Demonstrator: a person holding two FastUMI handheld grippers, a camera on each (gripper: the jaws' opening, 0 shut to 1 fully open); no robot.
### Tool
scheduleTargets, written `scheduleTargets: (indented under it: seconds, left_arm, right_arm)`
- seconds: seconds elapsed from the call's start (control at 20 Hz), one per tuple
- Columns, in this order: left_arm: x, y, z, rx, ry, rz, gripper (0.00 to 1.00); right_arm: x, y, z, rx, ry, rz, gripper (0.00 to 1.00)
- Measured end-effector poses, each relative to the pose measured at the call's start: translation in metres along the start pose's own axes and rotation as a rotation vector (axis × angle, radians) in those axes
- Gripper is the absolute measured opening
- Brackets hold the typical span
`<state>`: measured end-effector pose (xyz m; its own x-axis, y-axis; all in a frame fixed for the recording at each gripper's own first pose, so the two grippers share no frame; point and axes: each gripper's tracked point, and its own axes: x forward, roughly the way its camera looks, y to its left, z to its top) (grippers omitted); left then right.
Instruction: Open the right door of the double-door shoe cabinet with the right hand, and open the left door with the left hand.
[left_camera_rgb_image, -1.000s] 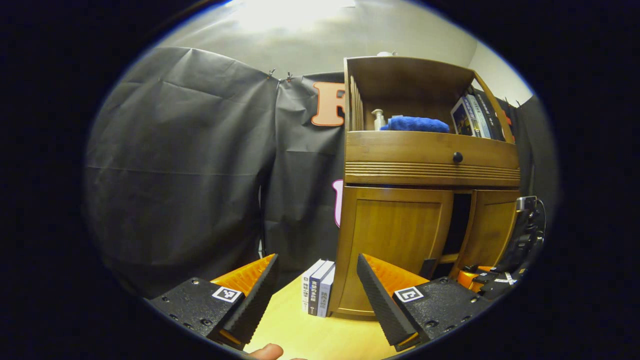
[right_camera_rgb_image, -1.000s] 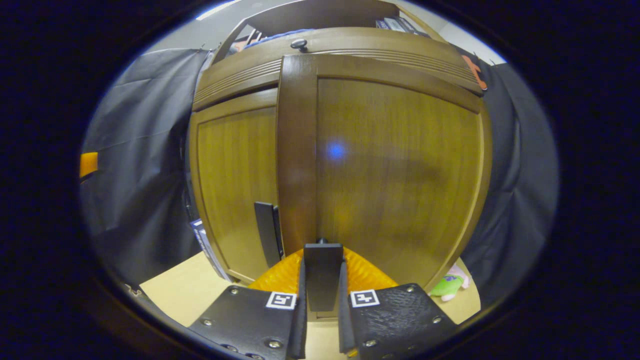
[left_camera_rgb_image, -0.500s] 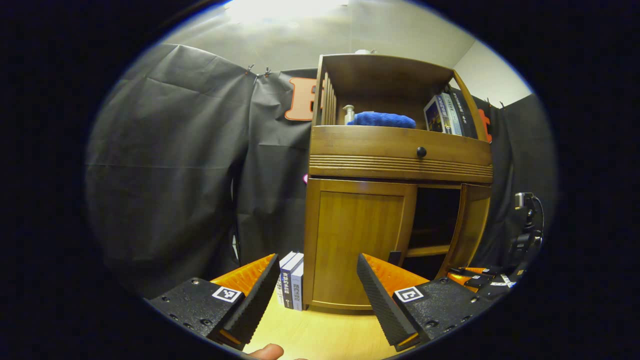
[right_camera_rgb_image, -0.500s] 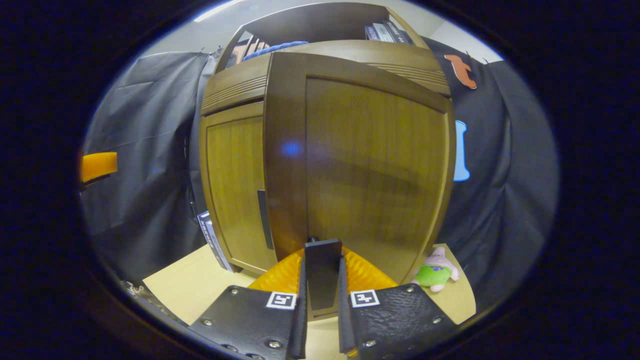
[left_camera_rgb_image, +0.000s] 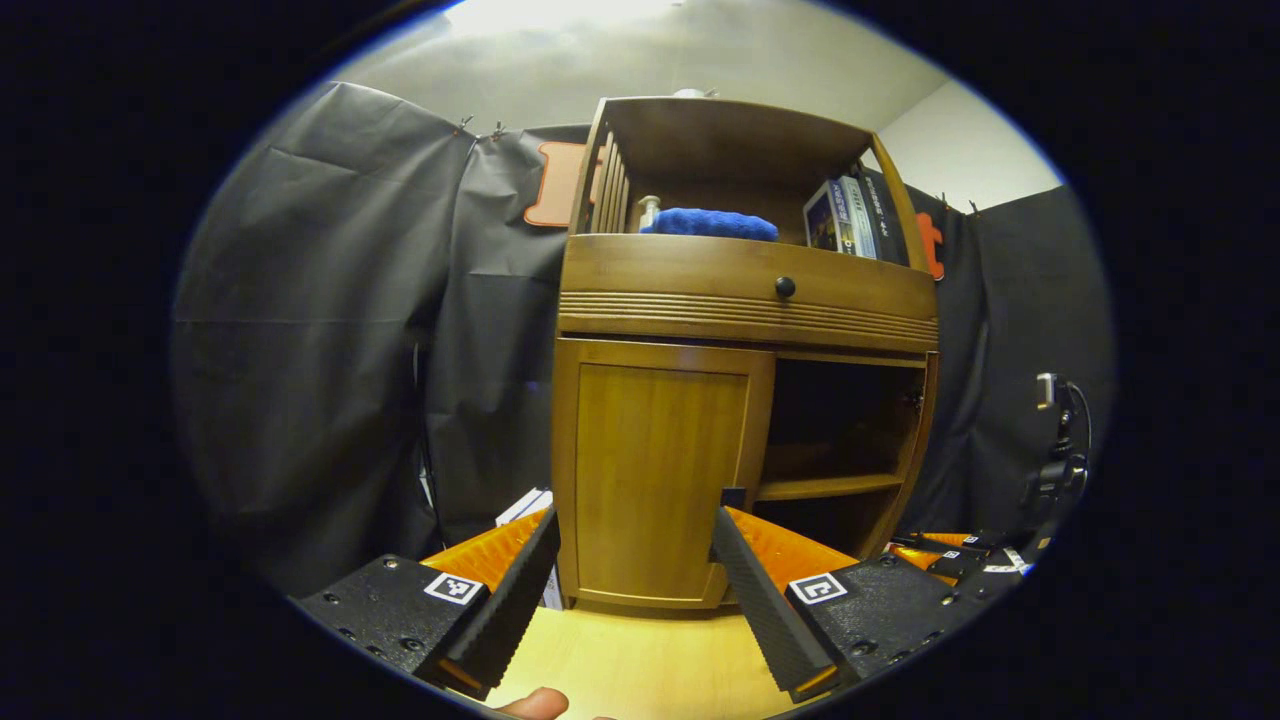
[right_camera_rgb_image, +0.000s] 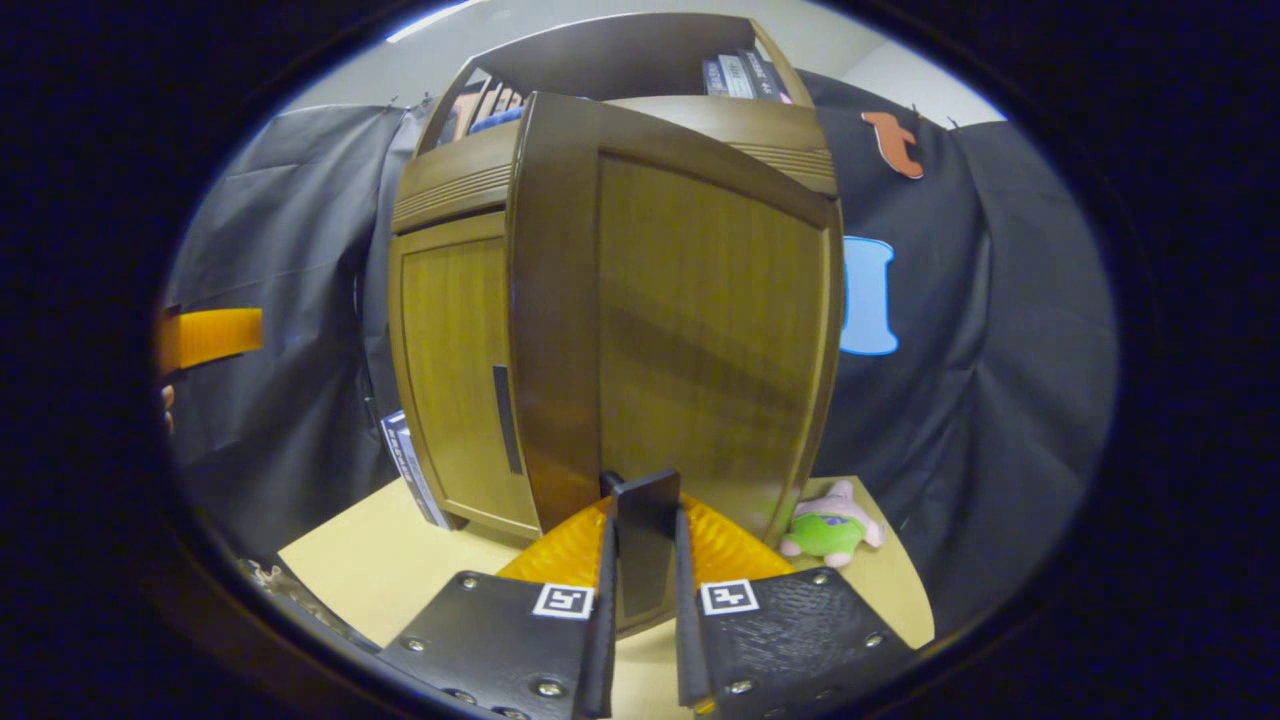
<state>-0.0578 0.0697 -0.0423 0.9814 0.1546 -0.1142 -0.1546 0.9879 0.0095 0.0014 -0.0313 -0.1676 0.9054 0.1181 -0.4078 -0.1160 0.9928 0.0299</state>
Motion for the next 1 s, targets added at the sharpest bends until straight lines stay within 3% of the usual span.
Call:
scheduleTargets:
  seconds: [0.55,1.0]
  left_arm:
    - [0.004,-0.038,-0.017,-0.017,0.036,-0.097,0.92]
    - [0.003,-0.061,-0.021,0.002,0.050,-0.155,0.92]
  right_arm:
    - [-0.039,-0.047,-0.013,-0.045,0.037,-0.104,0.24]
    - [-0.060,-0.090,-0.025,-0.010,0.051,-0.204,0.24]
